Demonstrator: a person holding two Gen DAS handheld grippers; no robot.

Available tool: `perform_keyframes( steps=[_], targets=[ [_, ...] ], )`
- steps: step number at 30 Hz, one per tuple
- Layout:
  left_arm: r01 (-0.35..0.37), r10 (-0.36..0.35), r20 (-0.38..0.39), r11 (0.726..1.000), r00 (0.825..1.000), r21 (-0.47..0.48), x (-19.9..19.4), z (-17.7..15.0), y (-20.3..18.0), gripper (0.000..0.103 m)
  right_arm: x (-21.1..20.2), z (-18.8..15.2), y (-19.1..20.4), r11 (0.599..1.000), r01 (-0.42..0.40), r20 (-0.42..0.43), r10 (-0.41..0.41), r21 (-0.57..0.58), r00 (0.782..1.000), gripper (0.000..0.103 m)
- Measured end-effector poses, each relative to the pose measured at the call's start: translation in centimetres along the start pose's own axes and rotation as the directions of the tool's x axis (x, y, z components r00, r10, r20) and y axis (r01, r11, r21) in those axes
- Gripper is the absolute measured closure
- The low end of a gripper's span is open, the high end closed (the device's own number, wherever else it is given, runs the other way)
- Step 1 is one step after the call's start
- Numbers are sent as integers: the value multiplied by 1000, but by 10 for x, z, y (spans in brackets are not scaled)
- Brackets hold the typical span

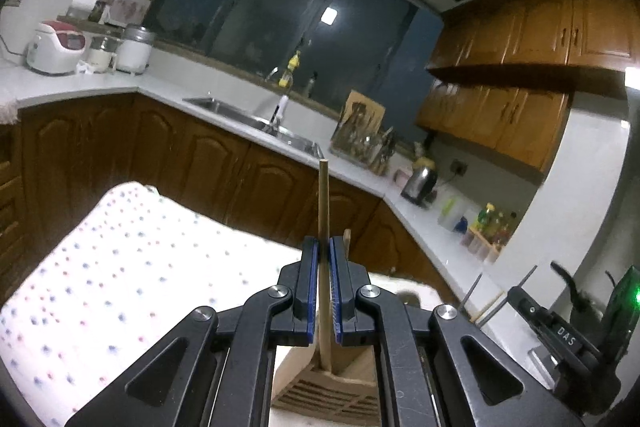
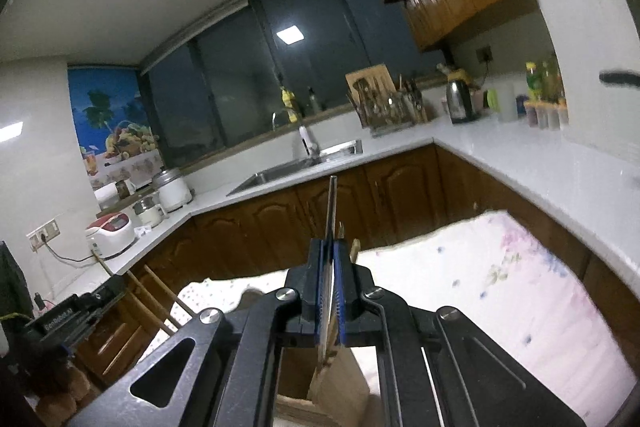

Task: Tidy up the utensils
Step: 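Lift both held chopsticks and carry them over the wooden holder, then lower both chopsticks into the holder and open both tools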

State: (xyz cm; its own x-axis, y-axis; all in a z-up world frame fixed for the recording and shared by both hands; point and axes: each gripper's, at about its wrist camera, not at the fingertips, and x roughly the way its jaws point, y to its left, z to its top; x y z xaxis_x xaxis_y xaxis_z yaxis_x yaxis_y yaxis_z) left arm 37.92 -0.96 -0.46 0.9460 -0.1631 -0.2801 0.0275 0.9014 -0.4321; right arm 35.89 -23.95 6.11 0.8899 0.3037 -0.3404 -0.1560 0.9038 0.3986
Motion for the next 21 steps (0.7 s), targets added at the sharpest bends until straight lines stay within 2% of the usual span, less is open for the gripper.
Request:
perform_keyframes(
  steps=[7,13,21],
  targets=[
    [16,-14,-82,1000,996,17,36,-4,-5,99,15,-17,-3,1000,-8,-76,9,13,997,98],
    [26,-22,-110,999,994,38,34,19,7,99,26,-25,-11,1000,-9,-147,13,25,989,97],
    [27,-22,-124,999,992,43,25,16,12,99,26,-24,-18,998,-20,-165,29,56,986,97]
  ],
)
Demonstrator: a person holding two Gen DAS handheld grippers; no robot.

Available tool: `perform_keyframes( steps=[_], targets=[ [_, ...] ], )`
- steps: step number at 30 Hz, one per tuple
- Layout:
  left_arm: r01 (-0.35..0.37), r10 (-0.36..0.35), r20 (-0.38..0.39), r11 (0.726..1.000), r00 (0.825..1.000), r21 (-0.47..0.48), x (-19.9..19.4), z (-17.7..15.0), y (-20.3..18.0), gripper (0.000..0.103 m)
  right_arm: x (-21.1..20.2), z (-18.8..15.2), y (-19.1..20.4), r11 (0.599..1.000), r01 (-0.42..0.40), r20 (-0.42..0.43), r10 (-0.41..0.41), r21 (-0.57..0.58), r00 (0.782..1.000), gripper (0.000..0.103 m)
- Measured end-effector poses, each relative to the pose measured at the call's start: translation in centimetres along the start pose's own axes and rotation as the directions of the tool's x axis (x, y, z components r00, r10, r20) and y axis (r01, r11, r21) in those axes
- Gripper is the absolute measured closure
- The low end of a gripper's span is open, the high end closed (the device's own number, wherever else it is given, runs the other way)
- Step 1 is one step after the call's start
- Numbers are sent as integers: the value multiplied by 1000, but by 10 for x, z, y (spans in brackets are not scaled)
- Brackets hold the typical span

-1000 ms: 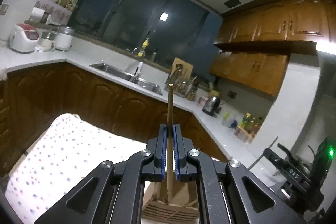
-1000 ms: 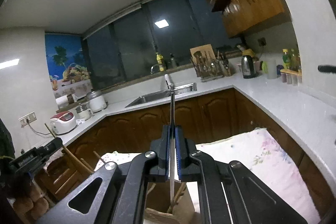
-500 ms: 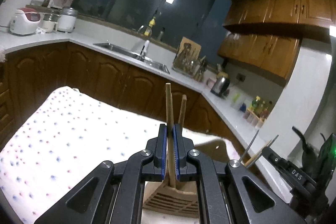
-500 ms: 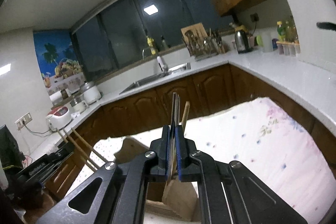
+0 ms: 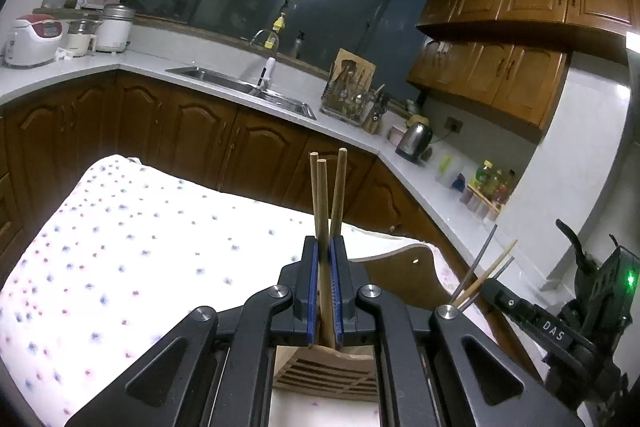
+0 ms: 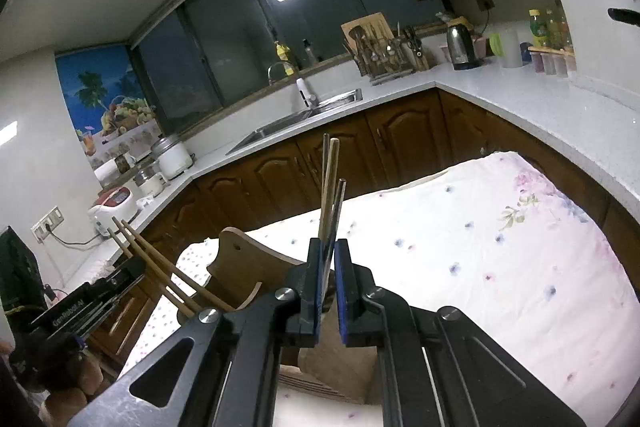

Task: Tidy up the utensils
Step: 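Lower both chopsticks into the holder and open both tools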

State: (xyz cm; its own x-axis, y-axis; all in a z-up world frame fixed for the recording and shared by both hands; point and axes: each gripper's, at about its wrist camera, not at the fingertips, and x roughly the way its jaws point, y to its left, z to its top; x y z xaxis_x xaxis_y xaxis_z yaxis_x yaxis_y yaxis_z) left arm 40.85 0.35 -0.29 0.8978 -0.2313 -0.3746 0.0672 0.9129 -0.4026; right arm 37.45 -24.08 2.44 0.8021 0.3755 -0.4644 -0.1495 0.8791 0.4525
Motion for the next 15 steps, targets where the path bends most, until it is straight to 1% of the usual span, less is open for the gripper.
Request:
perform_keyframes(
  steps=[2,3,9,10,11,12,13,15],
  targets=[
    [0,0,-7,1000,1000,3,-1,2,0,99,1,2,-1,1000,-7,-9,7,6,1000,96],
    [1,-1,-11,1000,1000,1,-2,2,0,99,2,3,-3,1000,-10,-13,10,4,1000,92],
    [-4,4,-26,1000,1000,-4,-7,3,-1,96,-3,3,-4,1000,-13,-5,14,11,1000,92],
    [-7,7,-27,1000,1000,-5,-7,3,-2,94,-4,3,-4,1000,-14,-5,14,13,1000,91],
    [-15,15,-28,1000,1000,-8,-8,3,-2,90,-4,4,-3,1000,-14,-6,14,15,1000,88],
    [-19,19,-27,1000,999,-10,-9,3,-2,88,-4,4,-3,1000,-13,-6,13,17,1000,85],
    [-24,24,-27,1000,999,-15,-10,4,0,83,-5,4,-3,1000,-13,-6,13,18,1000,83],
    [-26,25,-28,999,999,-20,-12,4,2,81,-6,5,-3,1000,-10,-3,11,20,1000,81]
  ],
)
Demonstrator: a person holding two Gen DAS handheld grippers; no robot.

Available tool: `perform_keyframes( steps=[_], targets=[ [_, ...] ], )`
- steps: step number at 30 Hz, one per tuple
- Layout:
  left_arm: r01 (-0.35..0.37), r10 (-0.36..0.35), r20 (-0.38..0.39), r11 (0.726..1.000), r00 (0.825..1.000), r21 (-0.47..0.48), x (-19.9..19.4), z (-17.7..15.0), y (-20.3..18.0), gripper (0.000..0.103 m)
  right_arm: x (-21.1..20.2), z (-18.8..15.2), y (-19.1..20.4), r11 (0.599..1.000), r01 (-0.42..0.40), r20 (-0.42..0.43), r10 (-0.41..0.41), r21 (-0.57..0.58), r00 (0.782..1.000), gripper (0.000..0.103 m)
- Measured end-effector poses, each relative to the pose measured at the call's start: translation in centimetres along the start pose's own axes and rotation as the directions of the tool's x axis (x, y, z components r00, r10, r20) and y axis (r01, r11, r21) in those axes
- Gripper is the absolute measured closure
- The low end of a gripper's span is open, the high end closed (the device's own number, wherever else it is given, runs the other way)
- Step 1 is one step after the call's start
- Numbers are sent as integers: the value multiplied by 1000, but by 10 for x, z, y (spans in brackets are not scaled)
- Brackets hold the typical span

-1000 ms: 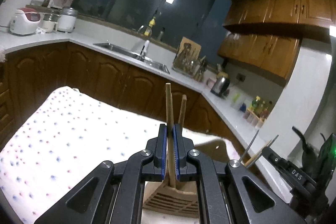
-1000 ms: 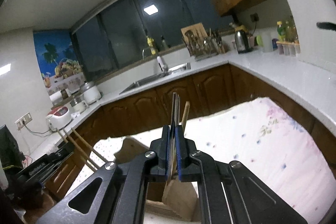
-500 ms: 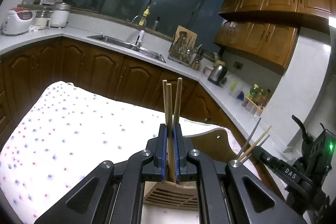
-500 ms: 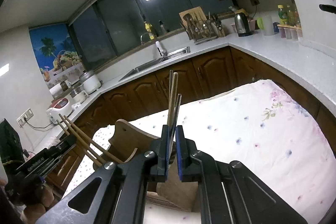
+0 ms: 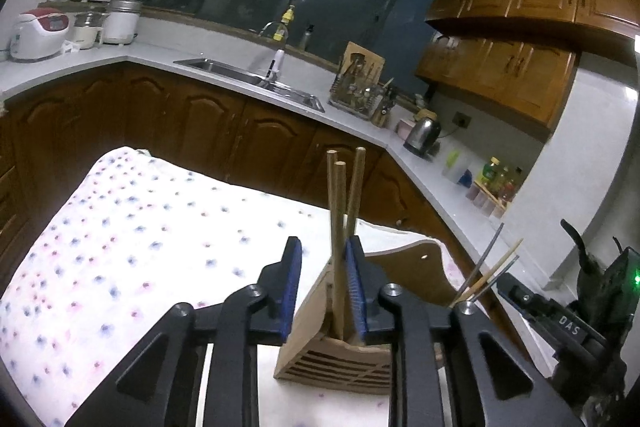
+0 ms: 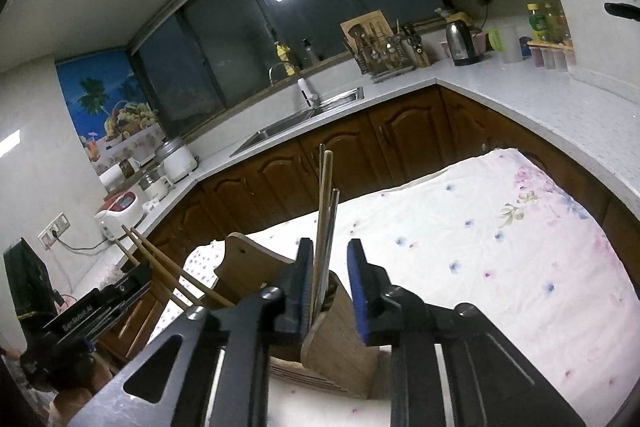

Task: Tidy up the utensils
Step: 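Lower both chopsticks into the holder and open both tools, then withdraw both open tools back over the remaining utensils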

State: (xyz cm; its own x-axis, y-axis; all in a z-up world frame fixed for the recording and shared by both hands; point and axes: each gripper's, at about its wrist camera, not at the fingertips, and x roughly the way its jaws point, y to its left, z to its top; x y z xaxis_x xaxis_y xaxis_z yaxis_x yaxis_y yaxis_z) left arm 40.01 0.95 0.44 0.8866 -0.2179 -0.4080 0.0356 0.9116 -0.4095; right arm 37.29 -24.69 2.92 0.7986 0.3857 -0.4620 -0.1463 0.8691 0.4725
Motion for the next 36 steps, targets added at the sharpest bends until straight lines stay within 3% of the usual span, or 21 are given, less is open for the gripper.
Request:
perform_keyframes(
  steps=[3,4,6,10,12,14,23,36],
  targets=[
    [-2,2,-3,1000,1000,2,-3,1,-1,79,-1,0,0,1000,0,-2,0,4,1000,78],
    [-7,7,-2,1000,1000,2,-5,0,-2,74,-1,0,0,1000,1,-2,-1,5,1000,76],
    [-16,16,7,1000,1000,-2,-11,0,-3,59,-2,0,0,1000,3,-3,-3,6,1000,61],
    [-34,34,31,999,999,-2,-29,-4,-5,25,-8,-1,1,1000,-9,7,9,6,1000,45],
    [-50,50,35,999,998,-2,-39,-6,-6,20,-13,-2,0,999,-25,8,25,22,1000,17],
    [-59,59,28,998,998,-5,-49,-8,-5,16,-21,-5,-3,998,-39,24,38,40,999,9],
    [-84,83,25,996,996,14,-118,-20,-2,9,-69,-23,-4,998,-46,21,45,50,999,9],
    [-114,118,-72,992,990,53,-215,-58,-2,8,-138,-78,0,997,-44,-51,47,67,998,9]
  ],
)
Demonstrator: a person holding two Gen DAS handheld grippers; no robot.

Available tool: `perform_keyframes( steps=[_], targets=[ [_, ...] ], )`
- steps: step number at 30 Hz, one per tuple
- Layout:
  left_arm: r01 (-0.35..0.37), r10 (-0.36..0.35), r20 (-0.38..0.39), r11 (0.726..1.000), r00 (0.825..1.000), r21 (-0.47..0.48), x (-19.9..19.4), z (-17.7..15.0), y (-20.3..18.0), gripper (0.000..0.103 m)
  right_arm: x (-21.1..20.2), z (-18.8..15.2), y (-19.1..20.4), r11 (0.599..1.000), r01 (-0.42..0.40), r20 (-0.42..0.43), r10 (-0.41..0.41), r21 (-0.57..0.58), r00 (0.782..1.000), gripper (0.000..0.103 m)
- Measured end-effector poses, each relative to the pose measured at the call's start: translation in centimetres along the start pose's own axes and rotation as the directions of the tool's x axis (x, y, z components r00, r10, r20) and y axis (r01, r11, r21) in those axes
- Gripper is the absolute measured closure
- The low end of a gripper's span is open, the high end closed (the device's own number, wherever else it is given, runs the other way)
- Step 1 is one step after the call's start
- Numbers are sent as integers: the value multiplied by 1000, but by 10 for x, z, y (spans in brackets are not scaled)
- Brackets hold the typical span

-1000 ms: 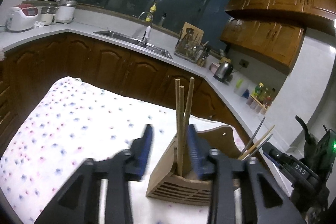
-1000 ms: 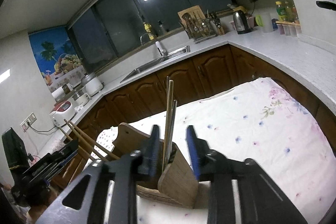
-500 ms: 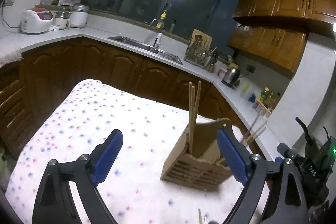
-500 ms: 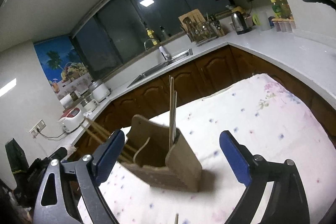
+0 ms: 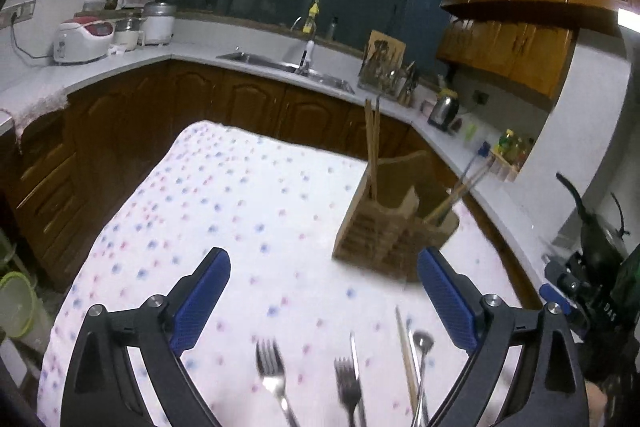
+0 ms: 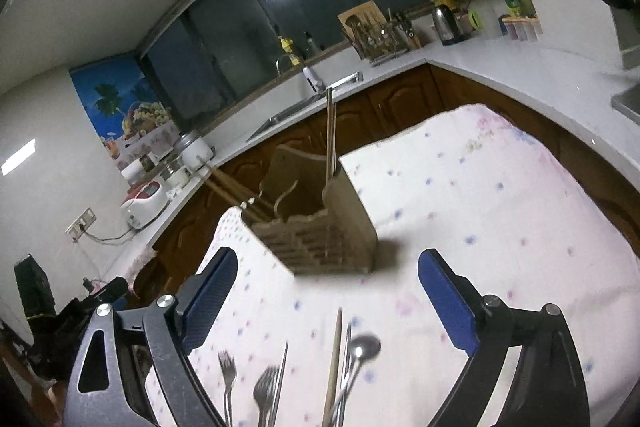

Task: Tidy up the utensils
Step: 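Withdraw both open tools back over the remaining utensils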

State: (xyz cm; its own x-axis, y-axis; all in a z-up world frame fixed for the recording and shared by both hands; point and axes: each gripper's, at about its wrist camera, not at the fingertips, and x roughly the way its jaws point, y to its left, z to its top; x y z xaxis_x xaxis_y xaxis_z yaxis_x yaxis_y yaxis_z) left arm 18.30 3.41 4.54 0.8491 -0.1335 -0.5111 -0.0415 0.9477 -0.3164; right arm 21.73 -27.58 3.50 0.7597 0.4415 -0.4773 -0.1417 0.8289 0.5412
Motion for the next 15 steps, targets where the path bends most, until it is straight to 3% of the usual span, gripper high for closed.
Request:
perform_keyframes(
  steps=[15],
  targets=[
    [-8,3,-77,998,997,-64,-52,-35,22,8,-32,-58,1,999,30,-106,-31,-13,994,9]
  ],
)
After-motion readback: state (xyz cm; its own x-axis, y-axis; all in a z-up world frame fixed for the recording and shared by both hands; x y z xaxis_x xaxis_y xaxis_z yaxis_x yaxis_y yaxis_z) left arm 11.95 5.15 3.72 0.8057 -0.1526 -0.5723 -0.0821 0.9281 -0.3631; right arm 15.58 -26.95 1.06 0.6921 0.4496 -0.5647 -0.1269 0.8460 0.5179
